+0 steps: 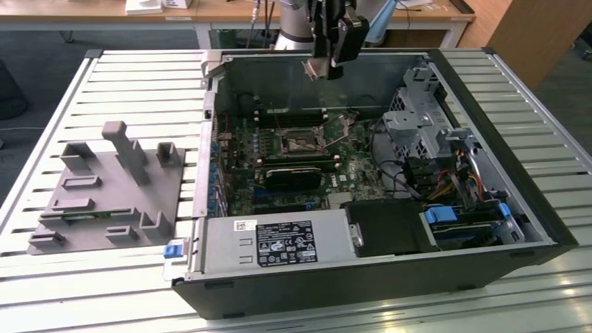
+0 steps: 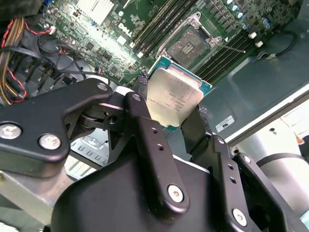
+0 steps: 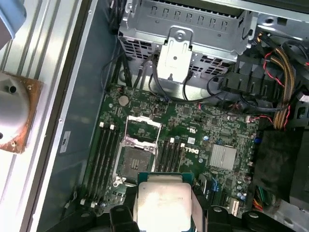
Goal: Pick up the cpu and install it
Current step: 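Place the cpu into insertion slot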
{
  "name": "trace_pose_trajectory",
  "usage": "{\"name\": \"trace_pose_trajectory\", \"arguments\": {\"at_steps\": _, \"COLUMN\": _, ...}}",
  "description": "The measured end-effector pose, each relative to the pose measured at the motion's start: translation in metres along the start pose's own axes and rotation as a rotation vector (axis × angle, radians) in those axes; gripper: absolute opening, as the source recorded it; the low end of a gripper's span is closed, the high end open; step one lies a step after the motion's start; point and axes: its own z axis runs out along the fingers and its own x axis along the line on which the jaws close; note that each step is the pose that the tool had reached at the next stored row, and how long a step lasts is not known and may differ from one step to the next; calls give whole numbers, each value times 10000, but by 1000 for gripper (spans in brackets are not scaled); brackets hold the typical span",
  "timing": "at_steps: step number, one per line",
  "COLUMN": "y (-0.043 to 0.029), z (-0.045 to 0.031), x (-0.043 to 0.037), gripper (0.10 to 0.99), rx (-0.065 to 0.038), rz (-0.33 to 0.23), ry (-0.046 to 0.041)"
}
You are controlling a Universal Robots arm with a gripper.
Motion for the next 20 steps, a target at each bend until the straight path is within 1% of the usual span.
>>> {"name": "trace_pose_trajectory", "arguments": {"at_steps": 6, "y": -2, "z": 17, "x": 0, "gripper": 533, "rx": -19, "rz": 648, "ry": -50}}
{"name": "trace_pose_trajectory", "arguments": {"at_steps": 10, "y": -6, "z": 70, "x": 13, "gripper": 533, "rx": -29, "rz": 1032, "ry": -85}}
{"name": "trace_pose_trajectory", "arguments": {"at_steps": 16, "y": -30, "z": 157, "x": 69, "gripper": 533, "rx": -12, "rz": 1223, "ry": -101}}
{"name": "trace_pose_trajectory", "arguments": {"at_steps": 20, "y": -39, "z": 230, "x": 74, "gripper": 533, "rx": 6, "rz": 1266, "ry": -102}}
